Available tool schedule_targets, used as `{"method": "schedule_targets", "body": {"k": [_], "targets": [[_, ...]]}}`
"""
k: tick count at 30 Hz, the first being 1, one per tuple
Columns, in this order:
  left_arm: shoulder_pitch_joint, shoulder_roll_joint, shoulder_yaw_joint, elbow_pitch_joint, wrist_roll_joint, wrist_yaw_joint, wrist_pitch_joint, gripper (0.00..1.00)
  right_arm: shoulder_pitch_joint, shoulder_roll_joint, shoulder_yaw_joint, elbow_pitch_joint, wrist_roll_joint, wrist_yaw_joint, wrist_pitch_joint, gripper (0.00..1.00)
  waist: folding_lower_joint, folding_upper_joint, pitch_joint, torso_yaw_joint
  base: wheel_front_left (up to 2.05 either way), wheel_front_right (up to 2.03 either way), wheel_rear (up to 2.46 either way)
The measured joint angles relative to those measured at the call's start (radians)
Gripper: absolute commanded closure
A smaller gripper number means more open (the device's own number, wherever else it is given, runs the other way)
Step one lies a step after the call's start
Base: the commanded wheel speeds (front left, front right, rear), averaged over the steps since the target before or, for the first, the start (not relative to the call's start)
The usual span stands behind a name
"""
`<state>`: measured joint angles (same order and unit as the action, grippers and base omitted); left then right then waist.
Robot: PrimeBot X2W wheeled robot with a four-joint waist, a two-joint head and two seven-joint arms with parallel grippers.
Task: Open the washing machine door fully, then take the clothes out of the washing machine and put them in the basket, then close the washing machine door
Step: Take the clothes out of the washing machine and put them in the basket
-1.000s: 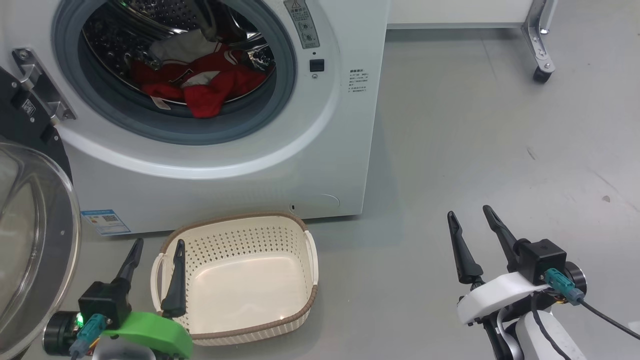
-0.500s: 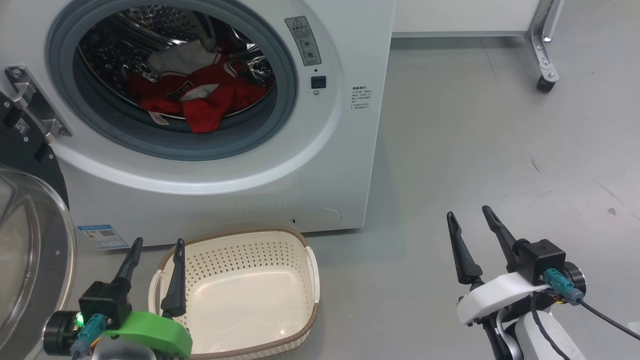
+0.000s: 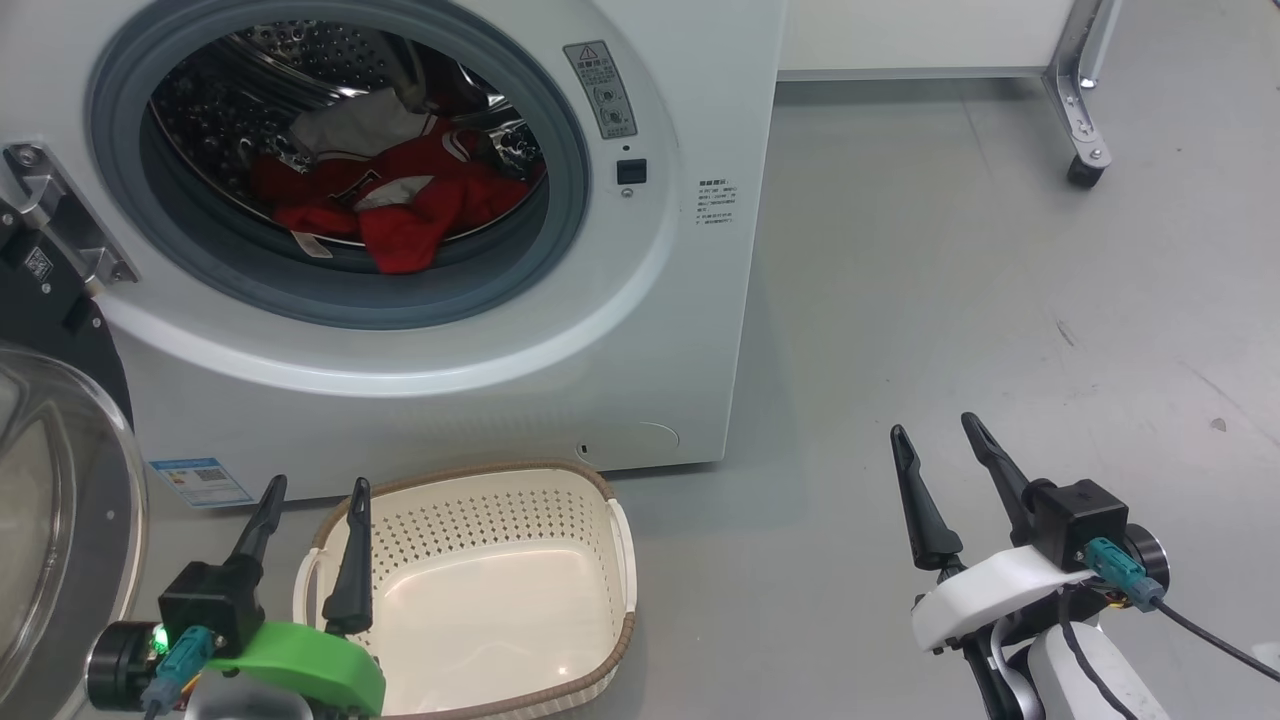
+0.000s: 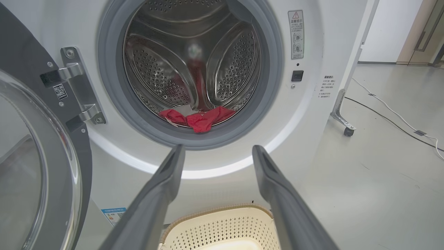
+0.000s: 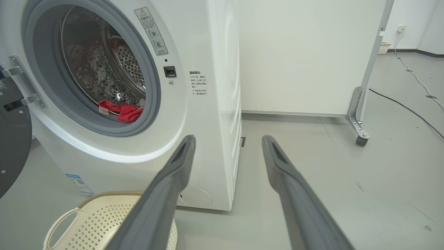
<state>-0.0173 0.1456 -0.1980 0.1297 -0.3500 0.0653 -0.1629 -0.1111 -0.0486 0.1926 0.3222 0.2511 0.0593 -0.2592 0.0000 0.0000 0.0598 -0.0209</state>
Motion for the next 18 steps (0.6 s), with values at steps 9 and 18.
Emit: {"method": "schedule_targets", "body": {"k": [9, 18], "targets": [[0.0, 0.0, -0.006, -0.006, 0.0, 0.0, 0.009, 0.0, 0.0, 0.0, 0.002, -0.002, 0.002, 0.0, 0.0, 0.0, 0.0, 0.0, 0.007, -0.001, 0.0, 0.0, 0.0], [-0.012, -0.003, -0.034, 0.013, 0.0, -0.007, 0.039, 0.0, -0.004, 0.0, 0.001, -0.021, -0.002, 0.0, 0.0, 0.0, 0.0, 0.0, 0.052, -0.004, 0.0, 0.0, 0.0]]}}
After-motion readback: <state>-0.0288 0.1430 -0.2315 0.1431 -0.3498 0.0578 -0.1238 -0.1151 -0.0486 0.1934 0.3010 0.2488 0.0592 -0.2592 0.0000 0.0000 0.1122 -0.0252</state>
